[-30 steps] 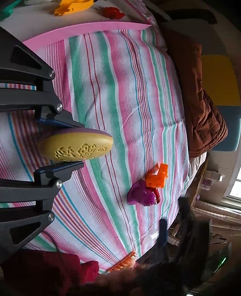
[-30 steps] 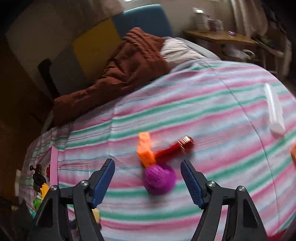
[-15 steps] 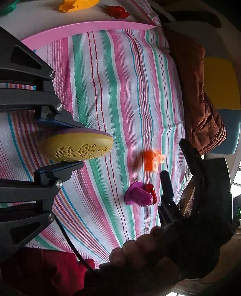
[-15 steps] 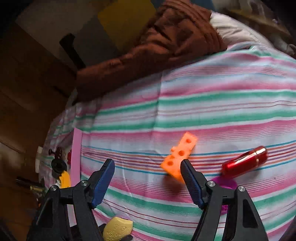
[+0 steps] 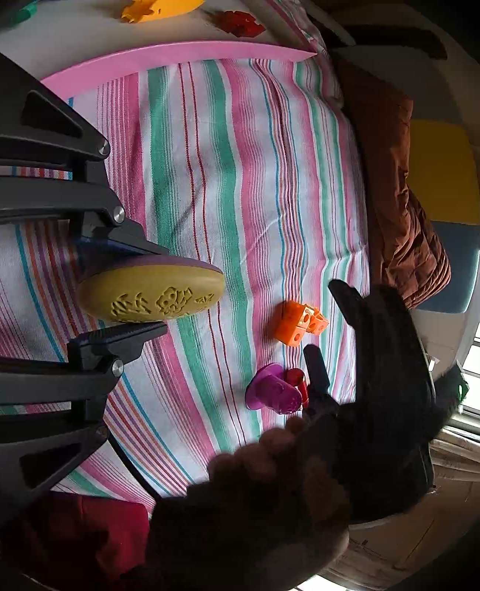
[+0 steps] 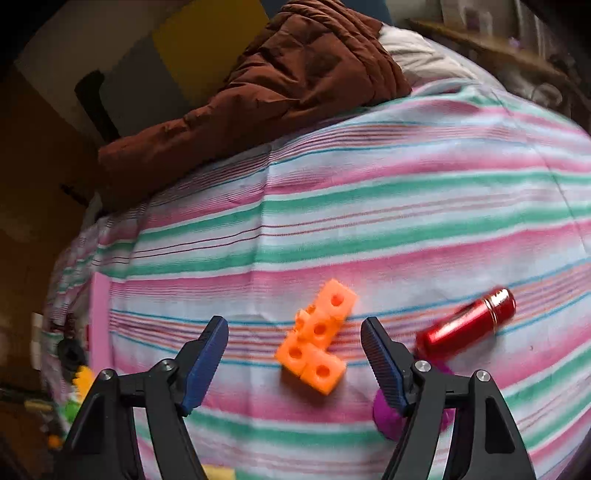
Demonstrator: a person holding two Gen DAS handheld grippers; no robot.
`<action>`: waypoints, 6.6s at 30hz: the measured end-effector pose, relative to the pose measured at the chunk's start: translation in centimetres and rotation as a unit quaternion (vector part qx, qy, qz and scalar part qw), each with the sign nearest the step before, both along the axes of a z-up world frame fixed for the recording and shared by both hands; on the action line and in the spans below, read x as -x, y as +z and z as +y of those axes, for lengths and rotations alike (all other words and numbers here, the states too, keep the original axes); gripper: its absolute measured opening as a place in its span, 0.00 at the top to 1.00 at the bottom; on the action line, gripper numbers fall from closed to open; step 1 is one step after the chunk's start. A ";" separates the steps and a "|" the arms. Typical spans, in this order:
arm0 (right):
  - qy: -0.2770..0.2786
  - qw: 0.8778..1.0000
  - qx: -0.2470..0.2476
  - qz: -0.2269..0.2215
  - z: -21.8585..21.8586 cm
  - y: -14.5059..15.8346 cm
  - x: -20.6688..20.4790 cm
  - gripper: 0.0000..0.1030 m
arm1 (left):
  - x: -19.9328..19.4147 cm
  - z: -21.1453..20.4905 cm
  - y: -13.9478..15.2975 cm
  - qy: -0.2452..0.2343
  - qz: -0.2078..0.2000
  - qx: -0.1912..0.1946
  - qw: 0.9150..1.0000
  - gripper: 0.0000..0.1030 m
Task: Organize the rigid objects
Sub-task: 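Grasp the orange cube blocks with the right gripper while the left gripper holds the egg, then carry the yellow egg into the white tray with the left gripper, then open the left gripper to release the egg beside the teal piece, then carry the orange cube blocks into the tray and open the right gripper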
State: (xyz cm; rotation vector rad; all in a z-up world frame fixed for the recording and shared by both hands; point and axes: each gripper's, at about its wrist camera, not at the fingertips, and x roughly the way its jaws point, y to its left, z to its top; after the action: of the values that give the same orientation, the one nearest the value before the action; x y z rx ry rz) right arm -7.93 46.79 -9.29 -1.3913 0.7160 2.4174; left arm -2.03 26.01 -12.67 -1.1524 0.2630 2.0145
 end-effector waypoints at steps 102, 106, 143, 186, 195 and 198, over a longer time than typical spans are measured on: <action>0.228 0.962 -0.150 -0.013 -9.8 -1.8 -5.9 0.67 | 1.3 -18.0 6.7 0.202 0.023 -0.017 0.979 0.72; 0.230 0.961 -0.154 -0.014 -9.9 -1.8 -5.9 0.67 | 1.8 -20.5 6.5 0.225 0.010 -0.025 0.974 0.72; 0.232 0.959 -0.162 -0.019 -10.1 -1.8 -6.0 0.67 | 1.9 -20.7 5.6 0.222 0.004 0.028 0.975 0.66; 0.230 0.957 -0.177 -0.021 -10.6 -1.7 -5.9 0.69 | 2.6 -23.1 7.5 0.300 0.077 0.046 0.950 0.67; 0.196 0.964 -0.175 -0.032 -11.8 -1.0 -6.0 0.75 | 0.6 -24.5 10.3 0.299 0.106 0.011 0.948 0.66; 0.195 0.967 -0.163 -0.026 -12.8 -0.2 -6.1 0.76 | 0.4 -24.6 10.4 0.297 0.105 0.010 0.949 0.66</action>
State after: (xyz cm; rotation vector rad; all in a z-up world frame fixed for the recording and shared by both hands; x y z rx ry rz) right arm -1.82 34.03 -9.45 -1.5595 0.0178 2.6134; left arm -2.39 1.38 -2.28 -1.1146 0.0355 2.6763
